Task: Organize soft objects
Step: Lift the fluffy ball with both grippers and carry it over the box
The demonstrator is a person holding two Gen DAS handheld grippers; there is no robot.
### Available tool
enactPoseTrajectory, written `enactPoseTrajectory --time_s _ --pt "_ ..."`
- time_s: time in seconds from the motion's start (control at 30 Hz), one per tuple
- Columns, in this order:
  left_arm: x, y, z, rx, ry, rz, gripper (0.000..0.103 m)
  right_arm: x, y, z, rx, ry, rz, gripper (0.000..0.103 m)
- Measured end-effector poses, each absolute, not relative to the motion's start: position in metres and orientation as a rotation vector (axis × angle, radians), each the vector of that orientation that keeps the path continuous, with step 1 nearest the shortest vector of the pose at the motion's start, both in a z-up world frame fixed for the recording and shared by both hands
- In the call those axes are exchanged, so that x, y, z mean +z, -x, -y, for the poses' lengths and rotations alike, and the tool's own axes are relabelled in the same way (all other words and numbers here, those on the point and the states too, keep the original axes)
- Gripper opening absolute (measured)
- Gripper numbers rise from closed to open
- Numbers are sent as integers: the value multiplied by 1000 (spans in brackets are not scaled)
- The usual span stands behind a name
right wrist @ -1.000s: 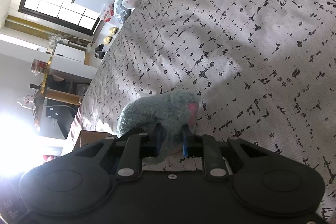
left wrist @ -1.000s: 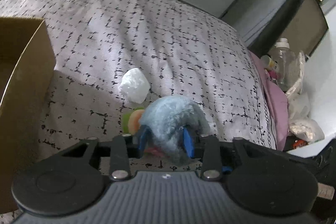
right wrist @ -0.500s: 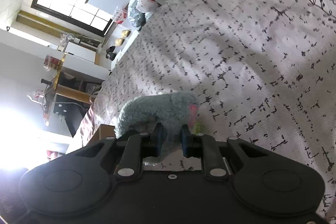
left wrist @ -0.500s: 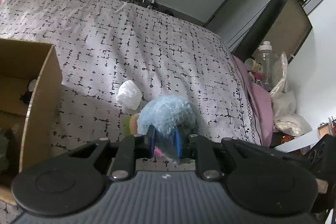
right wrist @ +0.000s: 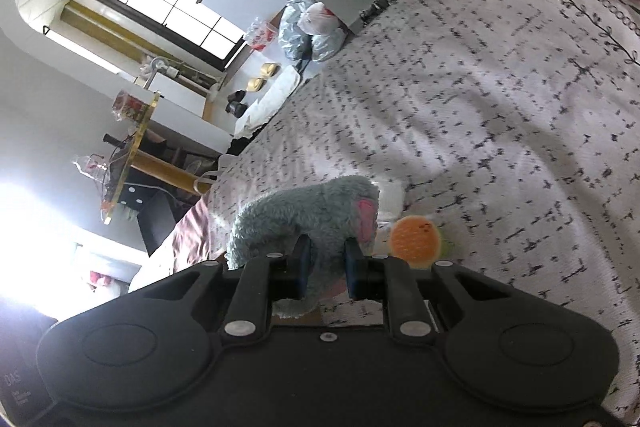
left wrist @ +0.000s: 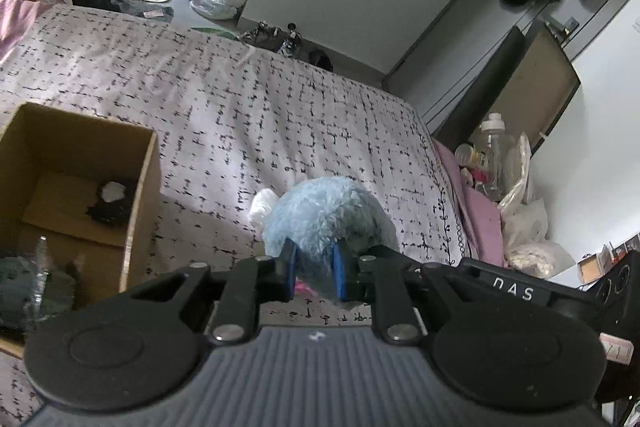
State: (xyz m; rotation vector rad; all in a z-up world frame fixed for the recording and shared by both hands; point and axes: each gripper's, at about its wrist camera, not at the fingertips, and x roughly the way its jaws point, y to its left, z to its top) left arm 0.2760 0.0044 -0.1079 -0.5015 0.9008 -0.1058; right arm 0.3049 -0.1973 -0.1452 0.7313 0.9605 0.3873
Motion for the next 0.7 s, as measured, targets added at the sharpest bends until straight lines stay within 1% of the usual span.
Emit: enactPoseTrajectory --time_s 0.3,0.7 --pt "-89 -262 -40 -75 534 -862 17 -126 -303 164 430 -710 -949 18" --pt "-82 -246 -85 -40 571 -827 17 -113 -295 116 468 -663 -952 18"
